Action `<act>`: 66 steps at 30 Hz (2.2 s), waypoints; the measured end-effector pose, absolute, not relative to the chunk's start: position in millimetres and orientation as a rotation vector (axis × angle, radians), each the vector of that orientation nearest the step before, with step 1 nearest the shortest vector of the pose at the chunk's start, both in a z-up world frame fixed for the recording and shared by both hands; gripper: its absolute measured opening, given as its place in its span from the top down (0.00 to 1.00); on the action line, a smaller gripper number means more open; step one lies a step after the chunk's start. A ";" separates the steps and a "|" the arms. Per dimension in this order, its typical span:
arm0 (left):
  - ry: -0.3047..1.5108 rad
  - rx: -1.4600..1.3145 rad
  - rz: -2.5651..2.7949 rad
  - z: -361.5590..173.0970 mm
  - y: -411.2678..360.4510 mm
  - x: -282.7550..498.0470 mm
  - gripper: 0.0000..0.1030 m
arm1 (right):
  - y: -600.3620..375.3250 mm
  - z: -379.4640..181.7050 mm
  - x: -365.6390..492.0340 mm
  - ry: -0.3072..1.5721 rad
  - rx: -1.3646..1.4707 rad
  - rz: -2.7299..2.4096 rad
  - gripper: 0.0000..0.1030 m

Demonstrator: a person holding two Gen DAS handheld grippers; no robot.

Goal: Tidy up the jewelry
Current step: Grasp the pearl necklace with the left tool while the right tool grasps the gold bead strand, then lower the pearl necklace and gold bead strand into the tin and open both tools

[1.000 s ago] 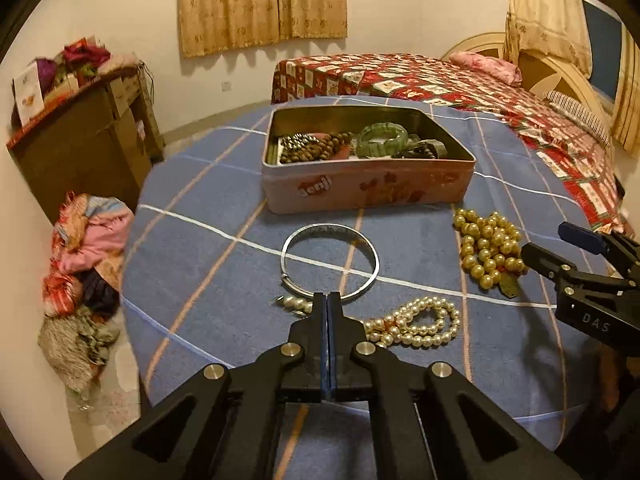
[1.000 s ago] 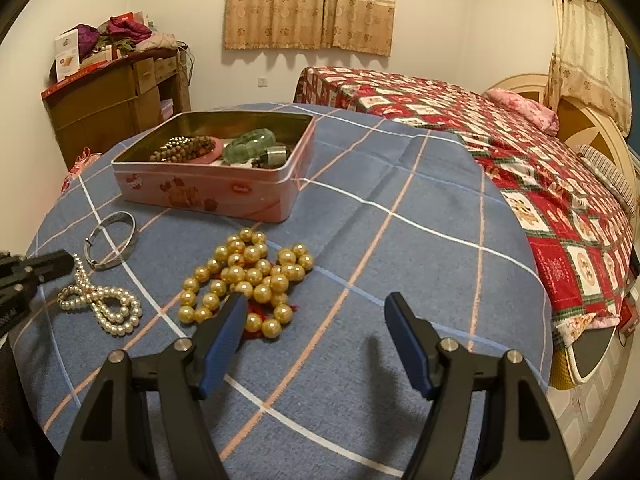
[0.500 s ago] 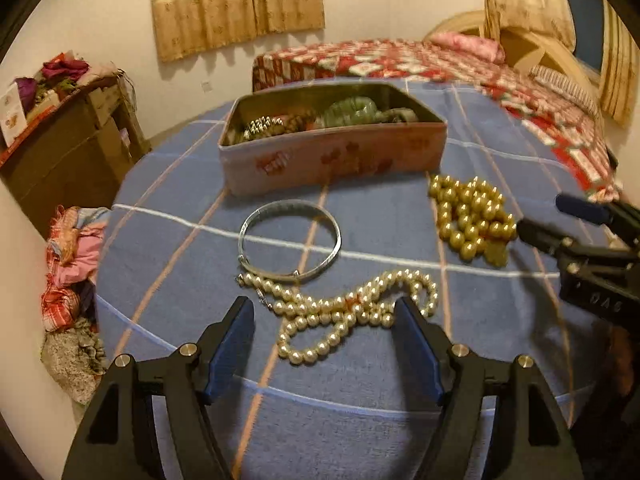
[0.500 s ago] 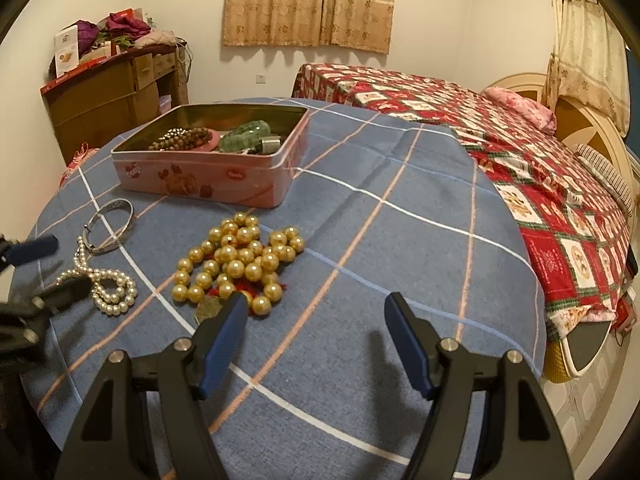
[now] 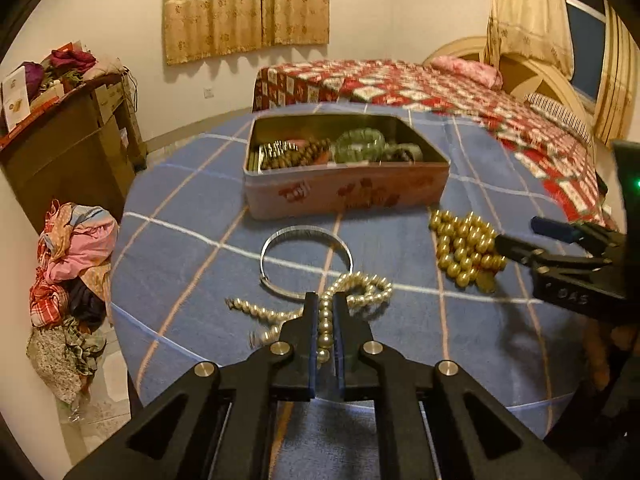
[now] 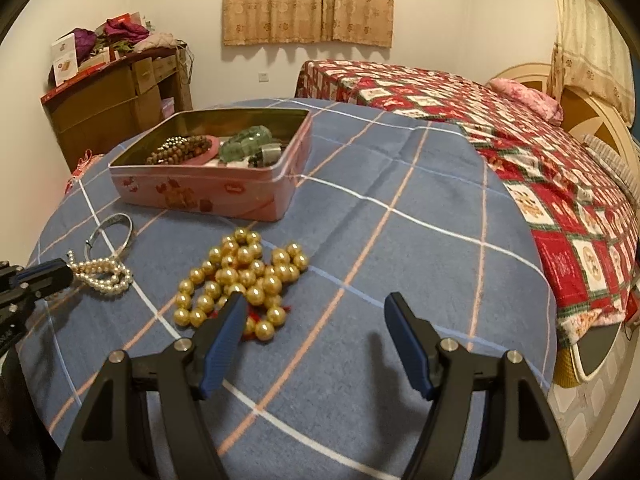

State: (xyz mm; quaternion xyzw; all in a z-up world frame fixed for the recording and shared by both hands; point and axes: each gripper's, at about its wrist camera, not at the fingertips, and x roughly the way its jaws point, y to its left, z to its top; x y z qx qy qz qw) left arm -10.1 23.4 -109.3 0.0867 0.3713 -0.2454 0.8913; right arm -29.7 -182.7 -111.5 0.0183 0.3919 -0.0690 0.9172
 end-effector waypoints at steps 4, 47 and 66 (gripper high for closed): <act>0.748 0.150 -0.503 -99.6 29.2 -9.4 0.95 | -173.0 -108.7 -18.9 0.813 0.017 -0.108 0.34; 0.559 0.137 -0.496 -16.5 21.6 32.9 0.95 | -173.3 -12.3 -7.3 0.624 -0.094 -0.063 0.89; 0.535 0.178 -0.422 -9.6 4.3 84.8 0.95 | -153.8 6.5 45.3 0.554 -0.161 -0.041 0.89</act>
